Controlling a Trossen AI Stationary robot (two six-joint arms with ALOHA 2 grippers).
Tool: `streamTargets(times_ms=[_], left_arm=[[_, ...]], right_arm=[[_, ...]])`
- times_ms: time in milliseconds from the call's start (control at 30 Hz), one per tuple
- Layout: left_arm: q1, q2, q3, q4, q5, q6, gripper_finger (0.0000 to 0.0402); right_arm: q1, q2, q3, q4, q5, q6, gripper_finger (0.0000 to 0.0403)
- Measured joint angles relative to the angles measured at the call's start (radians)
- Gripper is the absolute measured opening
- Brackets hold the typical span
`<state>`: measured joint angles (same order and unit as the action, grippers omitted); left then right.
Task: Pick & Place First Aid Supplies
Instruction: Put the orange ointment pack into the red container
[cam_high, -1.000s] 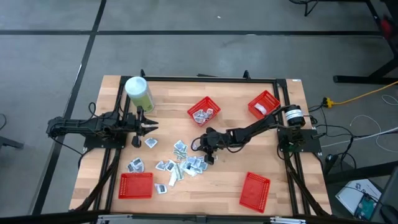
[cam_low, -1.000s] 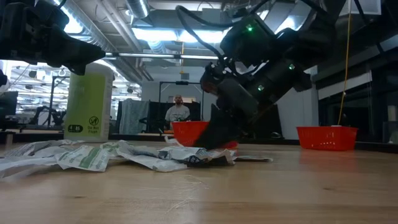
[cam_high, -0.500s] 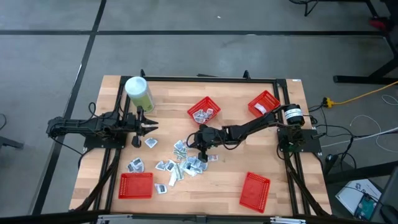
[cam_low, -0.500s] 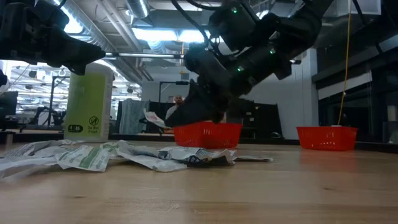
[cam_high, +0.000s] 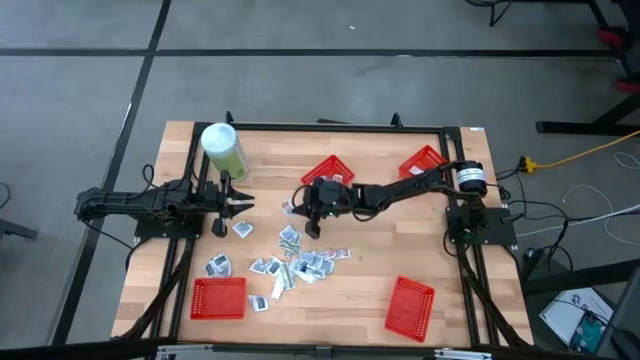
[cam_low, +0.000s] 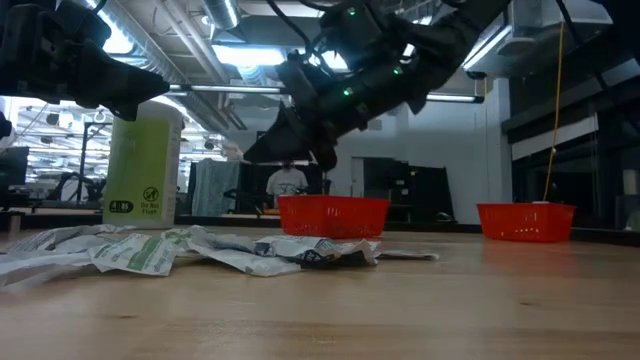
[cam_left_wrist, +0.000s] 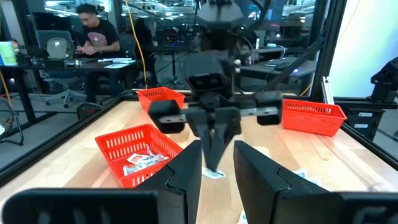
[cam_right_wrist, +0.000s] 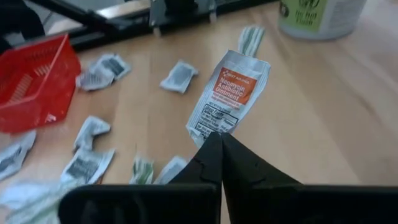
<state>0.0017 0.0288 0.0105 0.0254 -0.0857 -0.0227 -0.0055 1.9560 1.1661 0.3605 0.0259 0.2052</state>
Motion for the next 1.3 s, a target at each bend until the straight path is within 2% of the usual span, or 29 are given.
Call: streamTargets(times_ms=[133,333,467,700,933,1300], left_arm=[[0.0,0.0,0.0,0.0,0.0,0.0,0.0088],[0.0,0.0,0.0,0.0,0.0,0.0,0.0088],[0.0,0.0,0.0,0.0,0.0,0.0,0.0088],[0.0,0.0,0.0,0.0,0.0,0.0,0.0088],[0.0,0.0,0.0,0.0,0.0,0.0,0.0088],[0.0,0.0,0.0,0.0,0.0,0.0,0.0088]], right_arm=[[-0.018,-0.001,0.032,-0.03,0.01,-0.004,0.0003],[-0.026,-0.006,0.066,-0.144,0.11,-0.039,0.0003],[-0.024,-0.048,0.068,-0.236,0.119,-0.063,0.0003],[-0.025,-0.176,0.068,-0.492,0.303,-0.082,0.0003],[-0.028,-0.207,0.069,-0.624,0.47,-0.083,0.0003],[-0.066,-0.206,0.069,-0.789,0.473,-0.052,0.0004]])
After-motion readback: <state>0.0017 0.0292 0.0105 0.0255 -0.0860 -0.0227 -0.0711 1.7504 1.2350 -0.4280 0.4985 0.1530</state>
